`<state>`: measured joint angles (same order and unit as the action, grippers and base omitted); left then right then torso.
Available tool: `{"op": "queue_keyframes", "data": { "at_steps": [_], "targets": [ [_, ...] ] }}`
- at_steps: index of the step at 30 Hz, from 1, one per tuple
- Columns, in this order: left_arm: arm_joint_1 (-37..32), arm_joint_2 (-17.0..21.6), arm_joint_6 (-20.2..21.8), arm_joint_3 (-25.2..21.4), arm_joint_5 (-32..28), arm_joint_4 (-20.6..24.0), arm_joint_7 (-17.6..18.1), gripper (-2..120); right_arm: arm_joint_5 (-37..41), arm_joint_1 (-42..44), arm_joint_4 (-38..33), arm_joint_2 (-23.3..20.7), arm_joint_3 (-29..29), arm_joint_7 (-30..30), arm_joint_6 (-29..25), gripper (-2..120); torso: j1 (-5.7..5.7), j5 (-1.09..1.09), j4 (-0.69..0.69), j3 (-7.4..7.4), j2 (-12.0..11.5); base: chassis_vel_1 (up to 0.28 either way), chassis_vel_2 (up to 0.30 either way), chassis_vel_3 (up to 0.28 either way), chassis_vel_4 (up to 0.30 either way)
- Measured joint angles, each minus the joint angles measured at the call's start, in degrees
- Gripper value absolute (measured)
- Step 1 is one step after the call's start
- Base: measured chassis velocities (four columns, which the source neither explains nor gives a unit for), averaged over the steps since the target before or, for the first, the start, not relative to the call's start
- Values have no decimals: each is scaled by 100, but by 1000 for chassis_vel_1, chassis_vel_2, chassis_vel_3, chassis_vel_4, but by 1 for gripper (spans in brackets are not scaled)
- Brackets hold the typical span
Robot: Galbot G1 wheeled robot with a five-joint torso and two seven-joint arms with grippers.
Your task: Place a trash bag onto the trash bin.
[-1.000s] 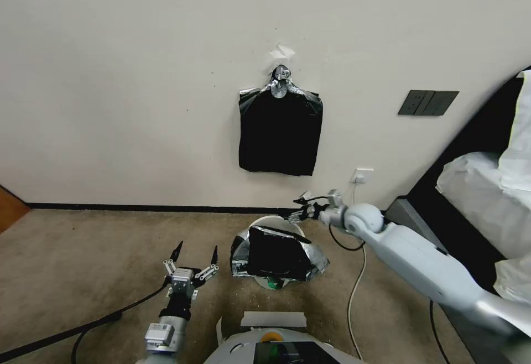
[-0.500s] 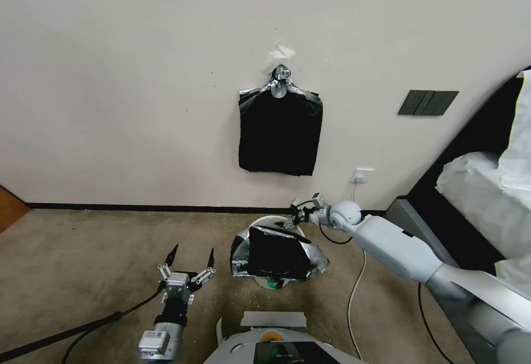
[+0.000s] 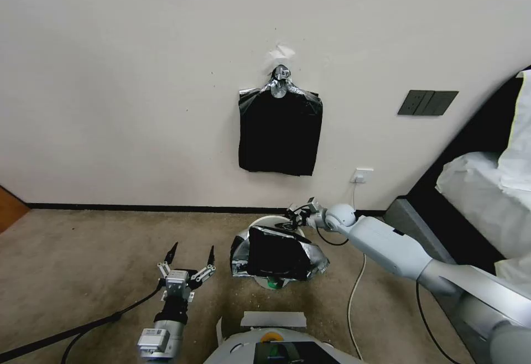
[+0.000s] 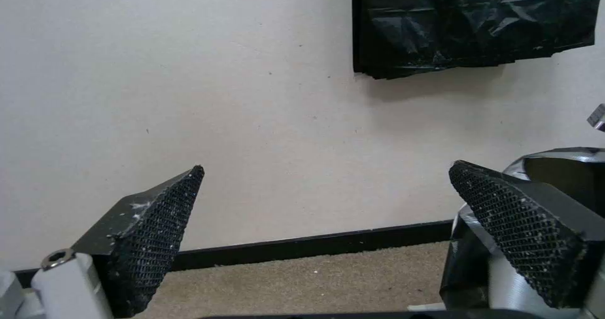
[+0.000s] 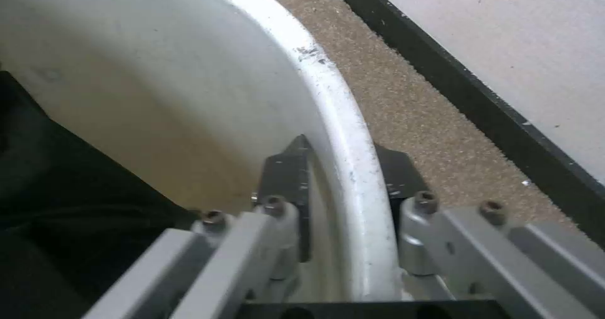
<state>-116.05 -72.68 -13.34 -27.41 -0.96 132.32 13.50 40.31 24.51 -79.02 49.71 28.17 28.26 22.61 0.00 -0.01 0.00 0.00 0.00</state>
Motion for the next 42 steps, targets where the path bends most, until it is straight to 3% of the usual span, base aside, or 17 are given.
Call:
{"op": "queue_keyframes", "data": {
  "at_steps": [10, 14, 16, 18, 20, 22, 25, 26, 27, 30, 31, 34, 42],
  "targets": [
    [81, 14, 35, 73, -6, 4, 3, 100, 285, 419, -498, -199, -330, -405, 109, 8, 0, 2, 0, 0, 0, 0, 0, 0, 0],
    [168, 53, 115, 140, -27, 11, 6, 100, 766, 621, -990, -372, -635, -1036, 460, 3, 0, 5, 2, 0, 0, 0, 0, 0, 0],
    [220, 76, 134, 168, -41, 11, 9, 100, 1418, 792, -1381, -420, -939, -2103, 888, 3, 0, 2, 1, 1, 0, 0, 0, 0, 0],
    [227, 81, 136, 172, -44, 10, 9, 100, 1569, 839, -1462, -417, -1015, -2351, 990, 3, 0, 3, 1, 1, 0, 0, 0, 0, 0],
    [280, 149, 138, 171, -49, -8, 11, 100, 1986, 1089, -1768, -399, -1324, -3129, 1221, 3, 0, 1, 1, 1, 0, 0, 0, 0, 0],
    [301, 175, 140, 162, -57, -10, 12, 100, 2094, 1175, -1858, -391, -1402, -3309, 1261, 3, 0, 0, 1, 1, 0, 0, 0, 0, 0],
    [370, 255, 174, 129, -153, 10, 13, 100, 2605, 1632, -2285, -259, -1790, -4353, 1405, 3, 0, 2, 1, 1, 0, 0, 0, 0, 0],
    [385, 262, 180, 126, -168, 15, 13, 100, 2771, 1830, -2447, -179, -1956, -4829, 1405, 3, 0, 1, 1, 0, 0, 0, 0, 0, 0],
    [385, 262, 180, 126, -168, 15, 13, 100, 2771, 1830, -2447, -179, -1956, -4829, 1405, 3, 0, 1, 1, 0, 0, 0, 0, 0, 0],
    [409, 263, 182, 127, -195, 16, 13, 100, 3004, 2423, -2886, 11, -2390, -5808, 1313, 3, 0, 1, 0, 0, 0, 0, 0, 0, 0],
    [409, 263, 182, 127, -195, 16, 13, 100, 3004, 2423, -2886, 11, -2390, -5808, 1313, 3, 0, 1, 0, 0, 0, 0, 0, 0, 0],
    [437, 248, 182, 128, -238, 15, 13, 100, 2990, 3076, -3320, 281, -2826, -6611, 904, 3, 0, 2, -1, 0, 0, 0, 0, 0, 0],
    [492, 318, 210, 127, -330, 17, 8, 100, 2479, 3897, -3896, 847, -3292, -7351, 188, 3, 0, 0, 1, 0, 0, 0, 0, 0, 0]
  ]
}}
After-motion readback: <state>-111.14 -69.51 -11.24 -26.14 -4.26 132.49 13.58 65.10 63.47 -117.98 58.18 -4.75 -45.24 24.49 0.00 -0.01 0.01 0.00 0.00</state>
